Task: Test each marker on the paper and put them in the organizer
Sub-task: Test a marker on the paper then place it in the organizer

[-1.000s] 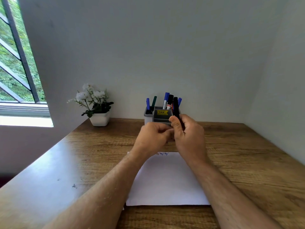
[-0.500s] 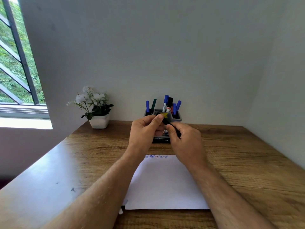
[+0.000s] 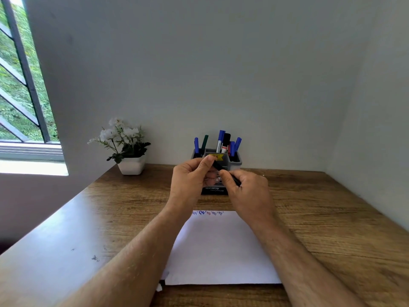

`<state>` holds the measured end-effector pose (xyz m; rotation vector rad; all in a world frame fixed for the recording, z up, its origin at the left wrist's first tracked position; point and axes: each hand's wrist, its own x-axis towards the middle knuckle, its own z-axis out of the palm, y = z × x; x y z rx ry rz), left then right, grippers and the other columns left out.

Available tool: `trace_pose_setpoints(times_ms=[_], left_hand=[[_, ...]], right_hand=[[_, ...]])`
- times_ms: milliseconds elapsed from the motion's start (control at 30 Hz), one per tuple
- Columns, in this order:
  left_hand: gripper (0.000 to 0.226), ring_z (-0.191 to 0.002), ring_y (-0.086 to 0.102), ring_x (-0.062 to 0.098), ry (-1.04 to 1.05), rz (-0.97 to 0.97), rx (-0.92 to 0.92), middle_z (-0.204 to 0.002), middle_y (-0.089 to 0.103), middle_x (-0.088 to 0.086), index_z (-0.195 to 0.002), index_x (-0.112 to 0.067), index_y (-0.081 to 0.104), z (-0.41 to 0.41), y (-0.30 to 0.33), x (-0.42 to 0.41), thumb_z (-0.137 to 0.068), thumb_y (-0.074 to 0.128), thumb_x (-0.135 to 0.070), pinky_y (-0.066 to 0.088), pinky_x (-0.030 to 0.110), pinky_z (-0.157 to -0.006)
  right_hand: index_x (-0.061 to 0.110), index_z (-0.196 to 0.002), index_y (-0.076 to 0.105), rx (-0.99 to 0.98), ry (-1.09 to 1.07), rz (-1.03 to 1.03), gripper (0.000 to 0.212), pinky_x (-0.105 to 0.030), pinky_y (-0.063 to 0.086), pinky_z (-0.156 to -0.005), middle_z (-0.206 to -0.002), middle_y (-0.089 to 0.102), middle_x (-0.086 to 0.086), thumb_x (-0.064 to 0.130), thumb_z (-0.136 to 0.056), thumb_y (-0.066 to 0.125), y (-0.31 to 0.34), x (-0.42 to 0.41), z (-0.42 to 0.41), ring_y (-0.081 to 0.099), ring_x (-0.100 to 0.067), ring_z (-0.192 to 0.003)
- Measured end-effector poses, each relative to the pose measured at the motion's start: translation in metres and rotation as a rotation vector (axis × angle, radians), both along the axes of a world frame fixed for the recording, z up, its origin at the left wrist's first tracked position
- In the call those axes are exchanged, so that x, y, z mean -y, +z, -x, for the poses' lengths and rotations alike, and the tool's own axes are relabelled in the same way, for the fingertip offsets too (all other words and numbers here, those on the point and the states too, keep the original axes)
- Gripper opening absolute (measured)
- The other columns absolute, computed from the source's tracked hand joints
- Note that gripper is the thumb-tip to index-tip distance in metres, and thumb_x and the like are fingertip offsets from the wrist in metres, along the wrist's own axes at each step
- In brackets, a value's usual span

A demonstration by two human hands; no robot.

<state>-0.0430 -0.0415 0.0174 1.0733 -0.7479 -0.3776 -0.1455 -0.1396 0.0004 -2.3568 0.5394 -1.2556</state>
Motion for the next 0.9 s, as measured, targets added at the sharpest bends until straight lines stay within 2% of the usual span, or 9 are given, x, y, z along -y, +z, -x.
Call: trace_pose_setpoints(times_ms=[100,167,300,467,600,667,767,833,900], left_hand=[[0.024,-0.073,0.071,0.012,0.004,-0.002,-0.014,-0.079,0.077,0.003,-0.088,-0.023,0.08,-0.001,-0.001,0.0,-0.08,0.068,-0.042,0.059,0.022,-0.064],[0.026,-0.074,0.072,0.013,-0.003,0.005,-0.026,-0.082,0.078,0.005,-0.09,-0.022,0.08,-0.002,0.0,0.0,-0.082,0.067,-0.043,0.059,0.022,-0.064],[0.029,-0.075,0.072,0.013,0.0,0.006,-0.024,-0.084,0.078,0.005,-0.095,-0.019,0.079,-0.002,0.0,0.001,-0.083,0.066,-0.042,0.058,0.022,-0.064],[0.025,-0.08,0.072,0.017,0.089,-0.013,-0.043,-0.091,0.078,0.007,-0.104,-0.011,0.074,-0.006,-0.001,0.005,-0.096,0.061,-0.031,0.059,0.024,-0.066],[0.024,-0.067,0.067,0.005,0.209,-0.028,-0.096,-0.076,0.074,-0.003,-0.103,-0.012,0.073,-0.012,-0.001,0.004,-0.102,0.056,-0.029,0.056,0.022,-0.06],[0.025,-0.064,0.066,0.005,0.232,-0.05,-0.127,-0.079,0.072,-0.002,-0.105,-0.013,0.071,-0.014,0.0,0.004,-0.105,0.05,-0.027,0.054,0.02,-0.054],[0.029,-0.064,0.059,0.011,0.229,-0.18,-0.149,-0.087,0.066,0.007,-0.107,-0.016,0.067,-0.015,0.001,0.004,-0.108,0.04,-0.025,0.048,0.019,-0.045],[0.029,-0.059,0.055,0.011,0.214,-0.284,-0.145,-0.081,0.063,0.008,-0.104,-0.02,0.066,-0.012,-0.001,0.005,-0.108,0.037,-0.024,0.043,0.02,-0.04],[0.029,-0.053,0.051,0.01,0.206,-0.353,-0.165,-0.079,0.063,0.008,-0.1,-0.022,0.065,-0.008,-0.003,0.006,-0.107,0.037,-0.025,0.04,0.019,-0.037]], right_hand=[[0.017,-0.094,0.076,0.007,-0.022,-0.012,0.041,-0.008,0.038,-0.044,-0.063,0.057,0.019,0.05,-0.095,0.053,0.001,0.0,-0.001,0.054,0.003,-0.056],[0.022,-0.078,0.07,0.002,-0.064,-0.012,0.046,-0.011,0.032,-0.04,-0.055,0.051,0.018,0.06,-0.091,0.048,0.003,0.001,0.0,0.052,0.0,-0.049],[0.031,-0.071,0.058,-0.029,-0.107,-0.012,0.045,-0.019,0.042,-0.041,-0.057,0.055,0.015,0.069,-0.088,0.04,0.002,0.0,0.003,0.058,-0.005,-0.053],[0.022,-0.08,0.069,-0.071,-0.129,-0.034,0.056,-0.015,0.036,-0.042,-0.06,0.055,0.016,0.068,-0.087,0.039,-0.003,0.0,-0.002,0.059,-0.004,-0.056],[0.017,-0.091,0.071,-0.108,-0.179,-0.079,0.042,-0.008,0.034,-0.04,-0.076,0.068,0.007,0.05,-0.098,0.046,-0.007,0.007,-0.003,0.056,-0.001,-0.059],[0.017,-0.096,0.071,-0.08,-0.206,-0.126,0.033,-0.007,0.036,-0.04,-0.083,0.07,0.004,0.04,-0.101,0.047,-0.007,0.009,-0.003,0.055,0.001,-0.061],[0.018,-0.118,0.066,0.003,-0.22,-0.241,0.025,-0.003,0.034,-0.049,-0.101,0.072,0.001,0.026,-0.101,0.05,-0.003,0.01,-0.002,0.058,-0.001,-0.074],[0.024,-0.126,0.059,0.054,-0.191,-0.298,0.028,-0.007,0.036,-0.052,-0.104,0.071,0.0,0.018,-0.099,0.052,-0.002,0.009,-0.002,0.064,-0.009,-0.081],[0.027,-0.121,0.058,0.073,-0.146,-0.343,0.028,-0.017,0.043,-0.05,-0.101,0.07,-0.003,0.012,-0.098,0.05,-0.001,0.008,-0.001,0.065,-0.014,-0.075]])
